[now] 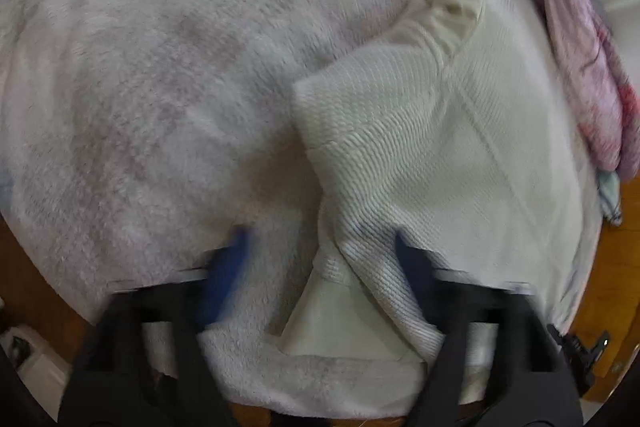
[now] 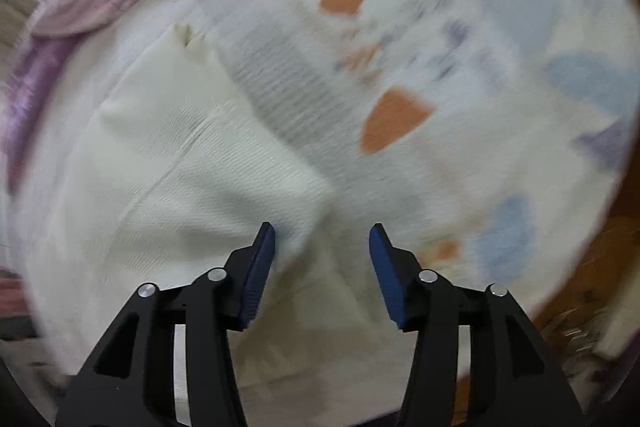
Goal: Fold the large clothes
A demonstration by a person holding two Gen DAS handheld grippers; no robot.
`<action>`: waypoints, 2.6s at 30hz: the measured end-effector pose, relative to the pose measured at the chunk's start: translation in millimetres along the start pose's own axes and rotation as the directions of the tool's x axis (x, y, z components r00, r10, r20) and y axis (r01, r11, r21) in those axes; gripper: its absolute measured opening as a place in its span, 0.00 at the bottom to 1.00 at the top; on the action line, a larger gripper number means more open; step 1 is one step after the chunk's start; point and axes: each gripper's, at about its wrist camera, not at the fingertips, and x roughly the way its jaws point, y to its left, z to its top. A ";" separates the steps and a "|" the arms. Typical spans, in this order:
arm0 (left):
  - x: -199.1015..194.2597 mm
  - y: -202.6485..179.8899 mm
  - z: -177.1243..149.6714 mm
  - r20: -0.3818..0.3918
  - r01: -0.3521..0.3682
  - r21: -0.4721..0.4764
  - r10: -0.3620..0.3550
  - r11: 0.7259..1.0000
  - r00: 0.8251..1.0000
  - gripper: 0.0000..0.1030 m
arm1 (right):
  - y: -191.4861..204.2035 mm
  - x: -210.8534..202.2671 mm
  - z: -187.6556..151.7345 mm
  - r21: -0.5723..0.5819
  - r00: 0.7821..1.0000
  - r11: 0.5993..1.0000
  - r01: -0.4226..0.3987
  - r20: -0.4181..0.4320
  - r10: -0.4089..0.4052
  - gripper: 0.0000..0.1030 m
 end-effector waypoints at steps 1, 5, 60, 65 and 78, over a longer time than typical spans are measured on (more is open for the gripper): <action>-1.9 1.1 -0.7 0.006 0.001 0.004 -0.001 1.000 1.000 0.79 | 6.6 -10.0 0.5 -0.025 0.998 0.999 0.048 0.042 -0.047 0.47; 5.8 4.5 -5.5 -0.029 -0.002 0.006 0.002 1.000 1.000 0.79 | 79.7 -54.0 3.0 -0.200 0.972 0.979 -0.043 0.218 0.087 0.40; -30.6 13.7 -19.3 -0.214 0.325 0.048 -0.308 0.945 0.927 0.07 | 254.7 -46.2 -223.3 -0.760 0.883 0.554 -0.340 -0.054 0.467 0.66; -34.2 19.0 -14.3 -0.246 0.346 0.039 -0.327 0.937 0.912 0.07 | 261.5 -60.2 -260.3 -0.833 0.869 0.450 -0.323 -0.072 0.490 0.70; -35.8 9.9 -9.1 -0.270 0.393 0.028 -0.372 0.919 0.888 0.06 | 317.8 -22.0 -277.7 -0.877 0.890 0.422 -0.229 -0.012 0.457 0.61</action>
